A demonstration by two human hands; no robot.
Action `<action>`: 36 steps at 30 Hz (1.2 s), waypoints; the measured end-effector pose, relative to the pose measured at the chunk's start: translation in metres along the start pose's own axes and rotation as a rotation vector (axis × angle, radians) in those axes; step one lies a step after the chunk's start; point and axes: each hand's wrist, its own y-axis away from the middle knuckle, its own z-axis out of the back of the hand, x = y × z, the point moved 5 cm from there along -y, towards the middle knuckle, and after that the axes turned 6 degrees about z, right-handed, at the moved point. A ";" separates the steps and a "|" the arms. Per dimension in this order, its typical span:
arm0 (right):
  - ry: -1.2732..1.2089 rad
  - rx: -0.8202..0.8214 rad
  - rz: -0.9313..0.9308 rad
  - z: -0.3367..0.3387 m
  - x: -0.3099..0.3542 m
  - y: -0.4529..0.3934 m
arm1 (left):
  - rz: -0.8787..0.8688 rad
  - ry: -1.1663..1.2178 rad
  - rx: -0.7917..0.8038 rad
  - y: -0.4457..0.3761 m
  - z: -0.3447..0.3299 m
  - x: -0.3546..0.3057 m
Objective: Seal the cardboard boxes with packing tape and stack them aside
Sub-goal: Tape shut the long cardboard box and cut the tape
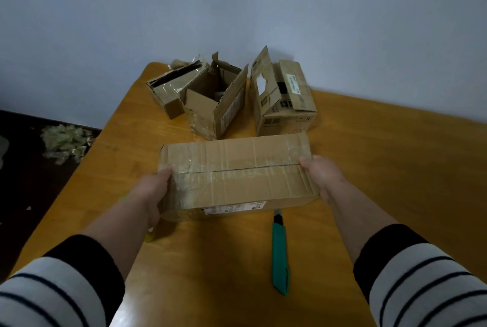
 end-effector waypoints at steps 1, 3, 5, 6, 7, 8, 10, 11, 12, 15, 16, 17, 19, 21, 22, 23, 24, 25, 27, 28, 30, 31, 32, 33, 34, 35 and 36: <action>-0.007 0.007 0.000 0.003 -0.001 0.002 | -0.028 0.005 0.010 0.000 0.001 -0.002; -0.084 0.042 -0.007 0.009 -0.001 0.010 | -0.096 0.075 0.070 0.003 0.007 -0.009; -0.372 0.088 -0.026 0.016 0.000 0.019 | -0.139 0.201 0.180 0.010 0.015 -0.024; -0.534 0.112 -0.033 0.019 -0.001 0.023 | -0.153 0.251 0.207 0.012 0.021 -0.034; -0.675 0.138 -0.039 0.021 -0.001 0.026 | -0.158 0.293 0.205 0.014 0.028 -0.044; -0.777 0.154 -0.053 0.023 -0.002 0.029 | -0.156 0.327 0.200 0.016 0.035 -0.053; -0.857 0.179 -0.107 0.019 0.002 0.035 | -0.141 0.334 0.261 0.021 0.040 -0.065; -0.834 0.191 -0.121 0.015 0.007 0.040 | -0.143 0.297 0.329 0.026 0.039 -0.068; -0.771 0.195 -0.117 0.009 0.011 0.045 | -0.157 0.243 0.405 0.031 0.037 -0.069; -0.654 0.157 -0.102 -0.002 0.013 0.060 | -0.250 0.110 0.563 0.044 0.039 -0.073; -0.651 0.147 -0.094 -0.004 0.012 0.065 | -0.298 0.090 0.584 0.049 0.044 -0.077; -0.651 0.155 -0.076 -0.007 0.011 0.070 | -0.353 0.079 0.583 0.052 0.050 -0.082; -0.670 0.180 -0.048 -0.014 0.010 0.080 | -0.451 0.068 0.550 0.058 0.063 -0.095; -0.703 0.171 -0.048 -0.024 0.011 0.087 | -0.561 -0.002 0.489 0.066 0.075 -0.107; -0.700 0.154 -0.048 -0.029 0.014 0.091 | -0.600 -0.050 0.464 0.069 0.079 -0.110; -0.680 0.119 -0.052 -0.032 0.016 0.095 | -0.611 -0.106 0.460 0.072 0.081 -0.112; -0.634 0.084 -0.050 -0.034 0.019 0.099 | -0.606 -0.159 0.475 0.076 0.081 -0.112; -0.575 0.052 -0.039 -0.035 0.023 0.103 | -0.603 -0.206 0.508 0.080 0.081 -0.112; -0.480 -0.013 -0.011 -0.034 0.025 0.111 | -0.611 -0.235 0.557 0.087 0.079 -0.113; -0.470 -0.048 0.011 -0.032 0.023 0.114 | -0.618 -0.213 0.552 0.089 0.077 -0.115; -0.489 -0.094 0.067 -0.026 0.021 0.120 | -0.666 -0.148 0.544 0.091 0.071 -0.122; -0.506 -0.100 0.097 -0.023 0.022 0.124 | -0.690 -0.132 0.550 0.093 0.066 -0.125; -0.528 -0.095 0.123 -0.019 0.023 0.127 | -0.690 -0.128 0.557 0.094 0.061 -0.127; -0.547 -0.088 0.143 -0.014 0.023 0.130 | -0.666 -0.126 0.556 0.096 0.057 -0.128; -0.570 -0.074 0.160 -0.008 0.023 0.132 | -0.632 -0.126 0.540 0.095 0.053 -0.130; -0.598 -0.056 0.177 0.001 0.021 0.135 | -0.607 -0.128 0.512 0.095 0.049 -0.131; -0.622 -0.033 0.192 0.010 0.019 0.136 | -0.585 -0.107 0.482 0.096 0.045 -0.133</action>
